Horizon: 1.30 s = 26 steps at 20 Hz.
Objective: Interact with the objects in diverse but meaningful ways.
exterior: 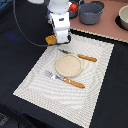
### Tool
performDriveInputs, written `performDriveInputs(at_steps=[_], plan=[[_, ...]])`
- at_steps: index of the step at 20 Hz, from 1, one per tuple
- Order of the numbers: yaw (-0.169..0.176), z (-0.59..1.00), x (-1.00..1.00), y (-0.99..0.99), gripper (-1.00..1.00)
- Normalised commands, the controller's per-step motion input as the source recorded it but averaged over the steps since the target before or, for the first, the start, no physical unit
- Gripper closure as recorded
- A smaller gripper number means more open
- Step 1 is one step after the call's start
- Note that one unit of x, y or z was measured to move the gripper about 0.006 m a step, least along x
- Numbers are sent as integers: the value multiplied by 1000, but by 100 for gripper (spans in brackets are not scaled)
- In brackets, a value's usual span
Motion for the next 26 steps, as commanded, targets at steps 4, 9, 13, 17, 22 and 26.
performDriveInputs(at_steps=[4, 9, 13, 17, 22, 26], plan=[[48, -303, -569, 241, 100], [54, -317, -494, 211, 100], [64, -288, -435, 225, 100], [66, -46, -287, 229, 100], [10, 870, 384, 63, 100], [-2, 1000, 791, -31, 100]])
